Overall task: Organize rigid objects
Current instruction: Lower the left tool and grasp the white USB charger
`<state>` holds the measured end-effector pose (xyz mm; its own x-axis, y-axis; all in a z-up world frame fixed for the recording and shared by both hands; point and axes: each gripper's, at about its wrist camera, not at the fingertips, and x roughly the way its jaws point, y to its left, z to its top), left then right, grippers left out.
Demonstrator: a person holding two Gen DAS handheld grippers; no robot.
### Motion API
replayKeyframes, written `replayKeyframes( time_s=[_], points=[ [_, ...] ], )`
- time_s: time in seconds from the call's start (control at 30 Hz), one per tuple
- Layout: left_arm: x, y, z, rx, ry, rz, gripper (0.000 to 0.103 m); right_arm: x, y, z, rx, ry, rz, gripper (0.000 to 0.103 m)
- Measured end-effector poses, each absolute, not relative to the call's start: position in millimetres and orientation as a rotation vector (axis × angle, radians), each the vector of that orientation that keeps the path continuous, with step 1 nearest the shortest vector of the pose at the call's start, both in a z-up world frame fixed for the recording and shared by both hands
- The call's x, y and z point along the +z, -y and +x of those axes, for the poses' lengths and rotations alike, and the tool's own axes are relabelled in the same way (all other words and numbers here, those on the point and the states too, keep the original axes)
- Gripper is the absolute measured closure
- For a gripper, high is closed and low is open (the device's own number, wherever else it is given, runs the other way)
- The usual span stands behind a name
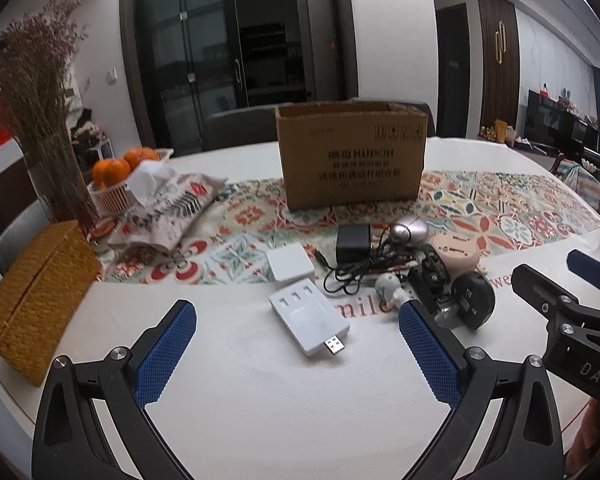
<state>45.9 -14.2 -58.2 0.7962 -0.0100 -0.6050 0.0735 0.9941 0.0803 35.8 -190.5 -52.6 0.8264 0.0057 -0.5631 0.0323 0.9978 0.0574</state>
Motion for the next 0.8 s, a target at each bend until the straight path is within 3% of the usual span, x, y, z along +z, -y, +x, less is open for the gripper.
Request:
replayKeyframes(
  time_s=[0.23, 0.4, 0.8],
  points=[
    [-79, 19, 66, -0.048, -0.742, 0.08, 0.0, -74, 194, 56, 0.016, -0.678, 0.075, 0.028],
    [-94, 21, 80, -0.049, -0.807, 0.064, 0.0, -92, 194, 72, 0.04, -0.757, 0.067, 0.043],
    [-107, 23, 102, 0.019, -0.795, 0.076, 0.006, -117, 192, 92, 0.056, -0.847, 0.035, 0.059]
  ],
)
